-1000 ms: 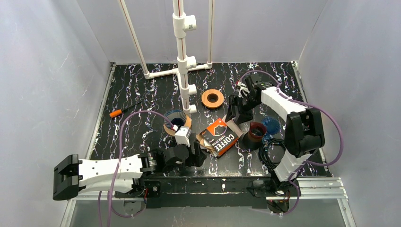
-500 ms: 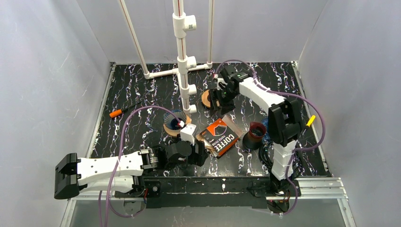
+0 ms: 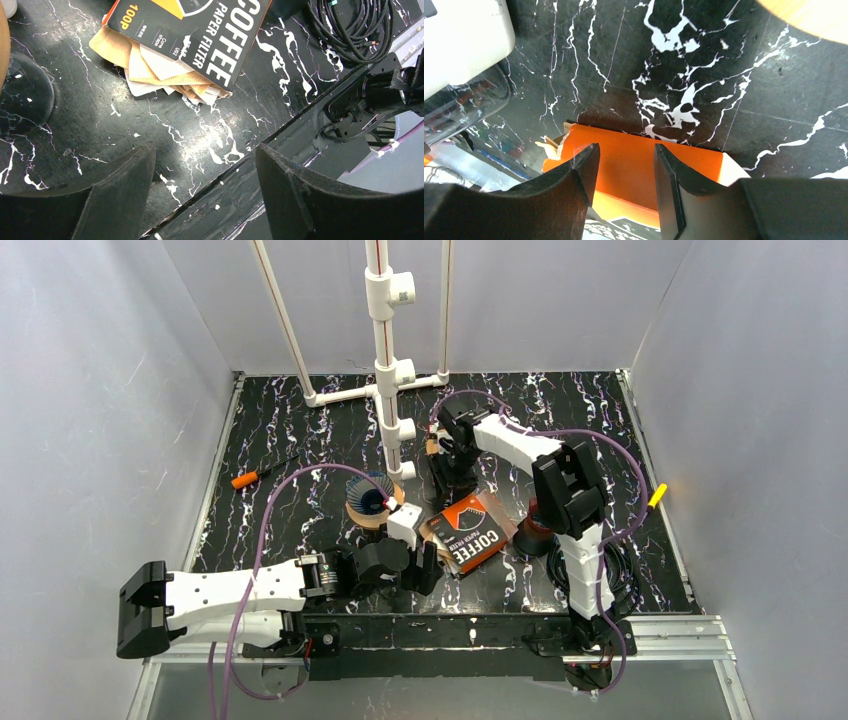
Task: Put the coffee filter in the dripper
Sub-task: Pick up the coffee filter from the coffee filter holder.
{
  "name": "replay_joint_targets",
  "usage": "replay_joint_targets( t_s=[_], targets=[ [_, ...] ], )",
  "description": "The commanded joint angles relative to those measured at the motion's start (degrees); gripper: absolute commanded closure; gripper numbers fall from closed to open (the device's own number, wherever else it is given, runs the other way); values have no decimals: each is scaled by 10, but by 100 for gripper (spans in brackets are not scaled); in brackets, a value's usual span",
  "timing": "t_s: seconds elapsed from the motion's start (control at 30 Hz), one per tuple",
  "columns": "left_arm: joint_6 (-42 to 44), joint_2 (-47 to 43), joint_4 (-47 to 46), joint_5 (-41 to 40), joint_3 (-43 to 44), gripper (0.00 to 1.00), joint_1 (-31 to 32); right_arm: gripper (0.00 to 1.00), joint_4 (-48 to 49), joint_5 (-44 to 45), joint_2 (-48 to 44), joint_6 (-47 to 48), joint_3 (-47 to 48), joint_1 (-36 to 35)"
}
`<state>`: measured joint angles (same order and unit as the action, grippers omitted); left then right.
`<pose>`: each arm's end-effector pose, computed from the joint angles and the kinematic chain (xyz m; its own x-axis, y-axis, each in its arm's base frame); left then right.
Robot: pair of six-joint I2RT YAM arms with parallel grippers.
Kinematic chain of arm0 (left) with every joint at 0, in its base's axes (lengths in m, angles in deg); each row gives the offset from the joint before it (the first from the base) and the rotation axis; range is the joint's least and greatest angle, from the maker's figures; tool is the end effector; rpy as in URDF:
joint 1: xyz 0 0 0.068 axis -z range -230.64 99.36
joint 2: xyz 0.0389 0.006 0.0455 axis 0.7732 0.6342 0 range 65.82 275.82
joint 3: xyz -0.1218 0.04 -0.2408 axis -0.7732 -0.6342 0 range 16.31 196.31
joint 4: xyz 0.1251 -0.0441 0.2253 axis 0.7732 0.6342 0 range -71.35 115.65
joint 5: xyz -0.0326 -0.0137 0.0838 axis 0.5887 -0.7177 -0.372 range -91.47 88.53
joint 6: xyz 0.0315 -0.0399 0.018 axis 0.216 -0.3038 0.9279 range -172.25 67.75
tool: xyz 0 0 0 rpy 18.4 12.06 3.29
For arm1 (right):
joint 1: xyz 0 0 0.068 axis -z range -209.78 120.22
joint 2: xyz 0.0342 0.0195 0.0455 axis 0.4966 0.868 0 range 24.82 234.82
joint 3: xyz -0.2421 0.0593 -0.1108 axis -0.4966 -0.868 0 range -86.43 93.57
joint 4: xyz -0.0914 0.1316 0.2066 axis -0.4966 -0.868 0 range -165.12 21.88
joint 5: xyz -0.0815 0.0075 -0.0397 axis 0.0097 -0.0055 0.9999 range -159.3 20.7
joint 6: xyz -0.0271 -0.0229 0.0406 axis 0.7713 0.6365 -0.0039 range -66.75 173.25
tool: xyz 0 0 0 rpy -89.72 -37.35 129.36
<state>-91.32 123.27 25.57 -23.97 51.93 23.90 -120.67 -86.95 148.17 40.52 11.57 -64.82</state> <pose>0.0721 -0.2100 0.2492 -0.6044 0.0009 -0.7967 0.5411 0.7345 -0.4096 0.3498 0.2586 0.1777 -0.9129 -0.3838 -0.1391 -0.4081 0.8491 0.3353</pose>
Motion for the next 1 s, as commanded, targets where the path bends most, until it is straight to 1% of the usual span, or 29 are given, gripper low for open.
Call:
replay_joint_targets(
  t_s=[0.0,0.2,0.37,0.43,0.67,0.83,0.97],
  targets=[
    [-2,-1,6,-5,15,29,4,48,-16,0,-38,21,-24,-5],
    [-40,1,6,-4,8,29,4,48,3,-14,-84,29,-93,-9],
    [-79,5,7,-3,2,29,4,47,33,-47,-113,40,-142,-13],
    [-95,5,9,-5,-1,30,4,47,40,-64,-116,38,-153,-15],
    [-165,14,20,5,-3,32,5,47,45,-78,-133,32,-188,-18],
    [-226,42,25,21,0,33,12,48,53,-84,-153,25,-217,-18],
    [-271,72,22,26,3,37,24,48,53,-82,-165,21,-218,-18]
  ],
)
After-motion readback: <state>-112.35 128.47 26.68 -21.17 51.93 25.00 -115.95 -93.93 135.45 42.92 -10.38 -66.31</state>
